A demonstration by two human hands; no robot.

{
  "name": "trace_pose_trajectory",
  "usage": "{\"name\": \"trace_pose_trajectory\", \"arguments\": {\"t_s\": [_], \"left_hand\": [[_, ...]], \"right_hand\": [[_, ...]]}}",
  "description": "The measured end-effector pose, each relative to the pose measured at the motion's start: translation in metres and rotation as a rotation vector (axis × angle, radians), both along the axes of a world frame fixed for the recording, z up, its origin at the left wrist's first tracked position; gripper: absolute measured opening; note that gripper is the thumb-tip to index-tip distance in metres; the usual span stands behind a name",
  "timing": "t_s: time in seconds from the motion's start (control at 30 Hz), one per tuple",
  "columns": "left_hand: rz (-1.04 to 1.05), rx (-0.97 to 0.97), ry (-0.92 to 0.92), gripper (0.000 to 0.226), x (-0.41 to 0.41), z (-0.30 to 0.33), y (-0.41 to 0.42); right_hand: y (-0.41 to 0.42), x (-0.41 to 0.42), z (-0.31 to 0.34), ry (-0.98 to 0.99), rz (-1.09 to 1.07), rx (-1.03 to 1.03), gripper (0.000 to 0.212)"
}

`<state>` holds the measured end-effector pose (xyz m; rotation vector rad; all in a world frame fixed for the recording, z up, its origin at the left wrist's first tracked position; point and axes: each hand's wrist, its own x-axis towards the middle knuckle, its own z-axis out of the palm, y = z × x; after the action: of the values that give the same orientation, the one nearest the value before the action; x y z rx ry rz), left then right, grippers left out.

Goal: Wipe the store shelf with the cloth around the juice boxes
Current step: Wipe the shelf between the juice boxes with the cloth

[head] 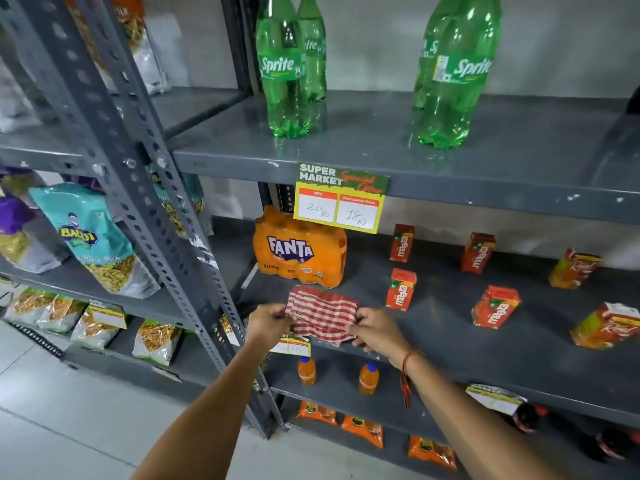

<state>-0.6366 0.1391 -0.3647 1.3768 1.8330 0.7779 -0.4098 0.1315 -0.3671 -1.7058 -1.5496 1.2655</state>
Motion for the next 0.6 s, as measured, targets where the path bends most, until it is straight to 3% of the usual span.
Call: {"name": "trace_pose_trajectory", "arguments": {"t_s": [0.17, 0.27, 0.4, 0.5, 0.6], "left_hand": [[-0.058, -0.008, 0.079, 0.011, -0.008, -0.010, 0.012], [-0.088, 0.028, 0.157, 0.007, -0.008, -0.009, 0.013], [0.022, 0.157, 0.129, 0.023, -0.008, -0.005, 0.015], [-0.060, 0.202, 0.438, 0.031, -0.014, -0.006, 0.026], [-0.194, 0.138, 0.636, 0.045, -0.023, -0.019, 0.043]], "right_hand": [[0.008, 0.001, -0.009, -0.126, 0.066, 0.039, 0.023], [0.008, 0.003, -0.010, -0.460, 0.049, 0.276, 0.040], [0.014, -0.010, -0.007, -0.562, -0.001, 0.605, 0.038], [0.027, -0.034, -0.001, -0.600, 0.182, 0.761, 0.032], [0.040, -0.060, -0.004, -0.653, 0.371, 0.711, 0.057]]}}
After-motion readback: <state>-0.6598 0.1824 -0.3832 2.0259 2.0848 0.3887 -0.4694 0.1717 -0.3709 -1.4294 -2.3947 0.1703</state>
